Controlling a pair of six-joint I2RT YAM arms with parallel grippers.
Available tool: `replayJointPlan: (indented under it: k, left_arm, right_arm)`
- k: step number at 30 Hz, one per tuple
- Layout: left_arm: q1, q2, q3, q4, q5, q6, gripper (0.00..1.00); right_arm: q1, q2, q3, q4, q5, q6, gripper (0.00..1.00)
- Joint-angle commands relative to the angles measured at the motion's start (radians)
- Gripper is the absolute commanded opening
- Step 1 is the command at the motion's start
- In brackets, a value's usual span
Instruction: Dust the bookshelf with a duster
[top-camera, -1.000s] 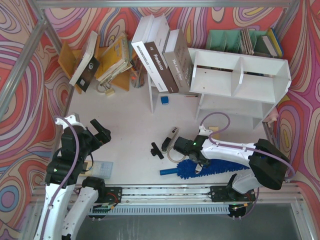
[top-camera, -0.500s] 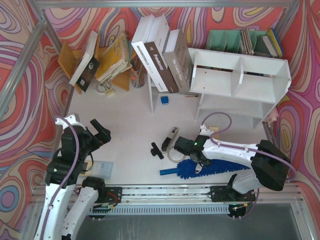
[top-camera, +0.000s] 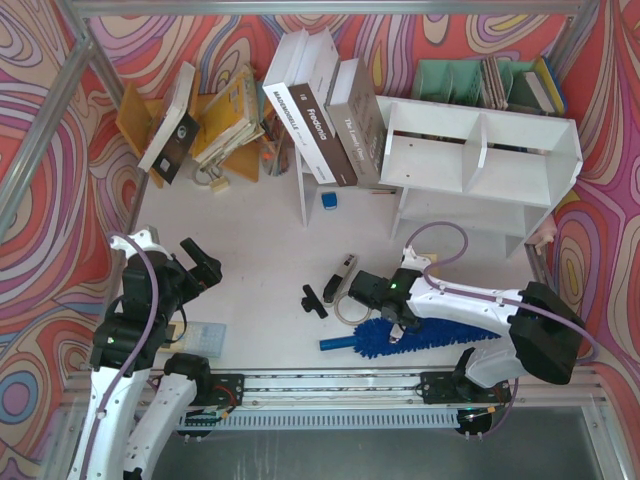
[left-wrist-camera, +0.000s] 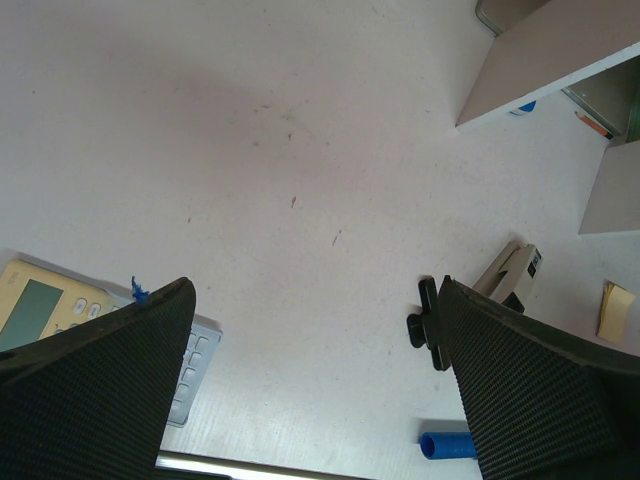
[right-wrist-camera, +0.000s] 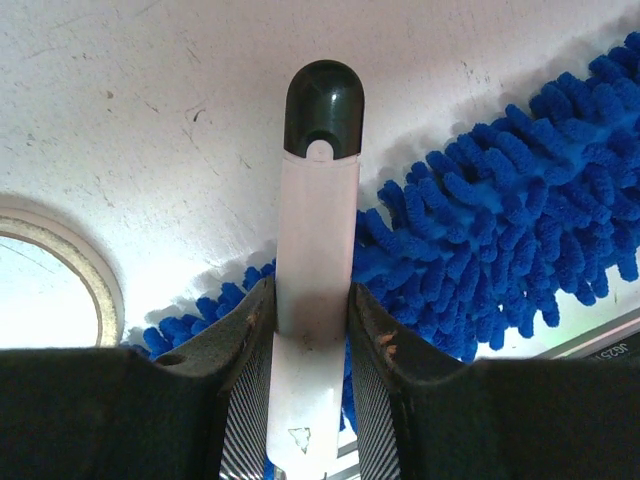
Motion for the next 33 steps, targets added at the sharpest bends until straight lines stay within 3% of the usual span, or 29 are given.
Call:
replayJointPlan:
  k: [1, 11, 33]
  left_arm:
    - [-0.004, 0.0, -0.017, -0.005, -0.011, -0.008, 0.98]
    - [-0.005, 0.0, -0.017, -0.005, -0.009, -0.006, 0.98]
    - [-0.004, 0.014, -0.017, -0.002, 0.0, -0.005, 0.98]
  right_arm:
    - [-0.006, -0.024, 0.036, -0.04, 0.063, 0.026, 0.24]
    - [-0.017, 0.001, 0.088, 0.039, 0.085, -0.013, 0.25]
    - [-0.194, 0.158, 0.141, 0.313, 0.04, -0.232, 0.26]
